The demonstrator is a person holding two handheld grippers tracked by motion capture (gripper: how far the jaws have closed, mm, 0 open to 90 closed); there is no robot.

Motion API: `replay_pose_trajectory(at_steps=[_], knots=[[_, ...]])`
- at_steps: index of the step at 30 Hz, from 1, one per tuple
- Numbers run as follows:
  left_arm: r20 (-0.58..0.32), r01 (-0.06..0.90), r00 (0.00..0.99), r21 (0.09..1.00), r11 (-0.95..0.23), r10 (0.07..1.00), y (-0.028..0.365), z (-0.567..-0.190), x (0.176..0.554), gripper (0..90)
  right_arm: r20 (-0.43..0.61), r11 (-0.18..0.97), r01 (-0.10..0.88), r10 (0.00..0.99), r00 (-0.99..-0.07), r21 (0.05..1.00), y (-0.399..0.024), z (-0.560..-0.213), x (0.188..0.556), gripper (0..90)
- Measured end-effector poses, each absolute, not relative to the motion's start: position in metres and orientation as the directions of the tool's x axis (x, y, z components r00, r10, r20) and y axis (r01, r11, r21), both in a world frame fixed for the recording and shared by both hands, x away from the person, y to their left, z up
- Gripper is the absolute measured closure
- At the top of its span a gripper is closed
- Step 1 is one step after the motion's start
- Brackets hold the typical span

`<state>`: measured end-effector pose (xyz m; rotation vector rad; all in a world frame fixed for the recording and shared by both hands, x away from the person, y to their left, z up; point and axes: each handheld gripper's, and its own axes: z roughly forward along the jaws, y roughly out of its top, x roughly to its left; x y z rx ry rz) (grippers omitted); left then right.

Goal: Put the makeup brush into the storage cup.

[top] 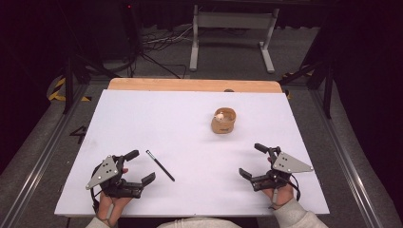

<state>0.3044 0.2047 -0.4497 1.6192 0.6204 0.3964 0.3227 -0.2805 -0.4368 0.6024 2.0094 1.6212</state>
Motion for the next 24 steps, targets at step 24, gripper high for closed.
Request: replay_pose_trajectory(at_steps=[24], knots=[[-0.131,0.175,0.783,0.985,-0.013,0.608,0.206,-0.433,0.312,1.8,-0.074,0.173,0.040,0.602,-0.795,0.984,-0.281,-0.435,0.323,0.0]])
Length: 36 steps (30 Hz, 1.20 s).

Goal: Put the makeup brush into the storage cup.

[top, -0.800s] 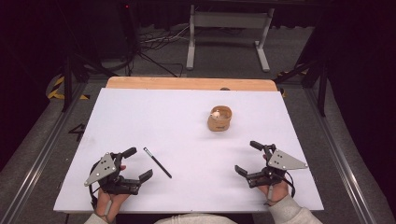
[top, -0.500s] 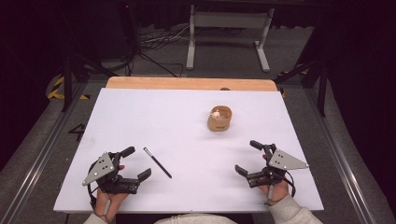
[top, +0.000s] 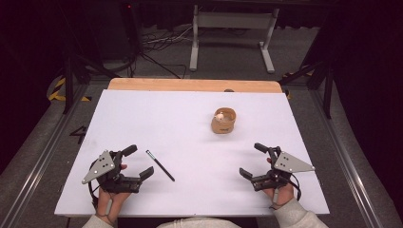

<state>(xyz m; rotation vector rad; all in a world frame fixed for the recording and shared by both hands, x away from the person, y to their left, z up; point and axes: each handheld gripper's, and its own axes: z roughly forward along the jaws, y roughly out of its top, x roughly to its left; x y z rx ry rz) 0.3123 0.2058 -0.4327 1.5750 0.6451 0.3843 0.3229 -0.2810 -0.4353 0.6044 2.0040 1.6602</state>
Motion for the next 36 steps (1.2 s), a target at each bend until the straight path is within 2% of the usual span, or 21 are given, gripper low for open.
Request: replay_pose_trajectory(at_steps=[10,19,36], knots=[[-0.149,0.212,0.800,0.976,-0.042,0.581,0.204,-0.423,0.326,1.4,-0.066,0.169,0.045,0.602,-0.796,0.985,-0.281,-0.435,0.323,0.0],[-0.106,0.219,0.862,0.960,-0.176,0.495,0.195,-0.407,0.340,1.0,-0.043,0.155,0.063,0.597,-0.801,0.986,-0.283,-0.436,0.324,0.0],[-0.006,0.246,0.883,0.857,-0.453,0.469,0.179,-0.385,0.360,0.5,-0.022,0.149,0.083,0.595,-0.803,0.985,-0.286,-0.434,0.324,0.0]])
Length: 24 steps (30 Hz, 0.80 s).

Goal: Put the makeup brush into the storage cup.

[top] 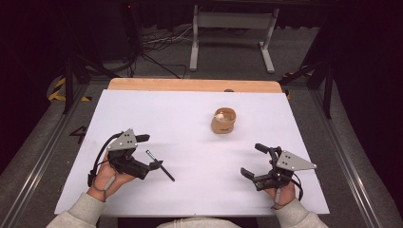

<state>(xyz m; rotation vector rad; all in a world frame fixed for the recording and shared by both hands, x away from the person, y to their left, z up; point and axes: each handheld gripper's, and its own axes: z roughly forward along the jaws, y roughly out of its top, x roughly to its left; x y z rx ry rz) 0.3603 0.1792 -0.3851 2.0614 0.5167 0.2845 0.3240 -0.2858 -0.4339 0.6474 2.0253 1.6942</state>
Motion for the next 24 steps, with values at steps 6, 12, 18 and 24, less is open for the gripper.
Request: replay_pose_trajectory(at_steps=[6,12,18,24], knots=[[-0.006,0.269,0.891,0.811,-0.519,0.454,0.173,-0.381,0.368,0.0,-0.020,0.145,0.083,0.594,-0.804,0.986,-0.287,-0.434,0.324,0.0],[-0.002,0.282,0.902,0.760,-0.586,0.431,0.170,-0.378,0.374,0.0,-0.006,0.140,0.095,0.591,-0.807,0.986,-0.287,-0.435,0.325,0.0],[0.011,0.293,0.904,0.712,-0.638,0.428,0.167,-0.377,0.381,0.1,0.007,0.131,0.103,0.588,-0.809,0.986,-0.288,-0.435,0.325,0.0],[0.032,0.297,0.907,0.659,-0.691,0.420,0.165,-0.379,0.387,1.7,0.013,0.136,0.115,0.588,-0.809,0.984,-0.288,-0.435,0.326,0.0]])
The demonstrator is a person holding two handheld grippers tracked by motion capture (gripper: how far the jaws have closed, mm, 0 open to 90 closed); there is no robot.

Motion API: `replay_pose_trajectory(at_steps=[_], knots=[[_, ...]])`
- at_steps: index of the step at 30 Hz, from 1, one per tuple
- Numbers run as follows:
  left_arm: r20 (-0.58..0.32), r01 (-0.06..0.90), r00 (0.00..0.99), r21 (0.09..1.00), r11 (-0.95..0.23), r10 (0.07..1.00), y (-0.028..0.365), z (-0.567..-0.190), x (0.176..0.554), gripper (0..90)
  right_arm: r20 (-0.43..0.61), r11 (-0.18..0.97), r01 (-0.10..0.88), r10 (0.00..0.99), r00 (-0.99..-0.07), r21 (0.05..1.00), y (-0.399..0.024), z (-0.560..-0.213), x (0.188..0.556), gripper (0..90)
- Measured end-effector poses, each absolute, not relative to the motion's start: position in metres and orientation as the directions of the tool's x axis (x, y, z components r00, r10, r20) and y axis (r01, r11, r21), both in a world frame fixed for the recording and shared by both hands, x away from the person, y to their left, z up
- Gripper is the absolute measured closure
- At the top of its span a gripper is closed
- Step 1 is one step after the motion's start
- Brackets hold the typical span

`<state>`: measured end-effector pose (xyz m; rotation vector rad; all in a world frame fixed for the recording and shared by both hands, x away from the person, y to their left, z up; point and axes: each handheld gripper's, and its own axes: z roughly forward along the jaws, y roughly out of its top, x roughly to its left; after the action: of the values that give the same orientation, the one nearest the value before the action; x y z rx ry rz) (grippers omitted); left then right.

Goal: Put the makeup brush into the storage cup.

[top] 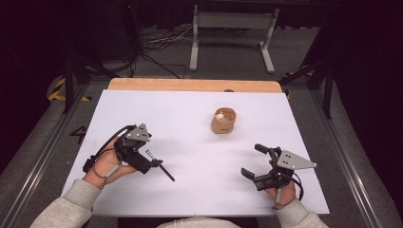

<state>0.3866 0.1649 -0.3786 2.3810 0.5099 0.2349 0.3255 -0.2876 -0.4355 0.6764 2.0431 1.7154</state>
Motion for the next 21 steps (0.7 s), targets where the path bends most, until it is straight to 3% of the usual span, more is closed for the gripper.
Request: replay_pose_trajectory(at_steps=[6,21], knots=[[0.067,0.286,0.914,0.594,-0.752,0.400,0.159,-0.378,0.389,2.7,0.019,0.135,0.121,0.587,-0.809,0.983,-0.288,-0.436,0.326,0.0],[0.047,0.304,0.926,0.498,-0.812,0.375,0.154,-0.390,0.403,2.0,0.020,0.140,0.128,0.590,-0.807,0.982,-0.288,-0.437,0.326,0.0]])
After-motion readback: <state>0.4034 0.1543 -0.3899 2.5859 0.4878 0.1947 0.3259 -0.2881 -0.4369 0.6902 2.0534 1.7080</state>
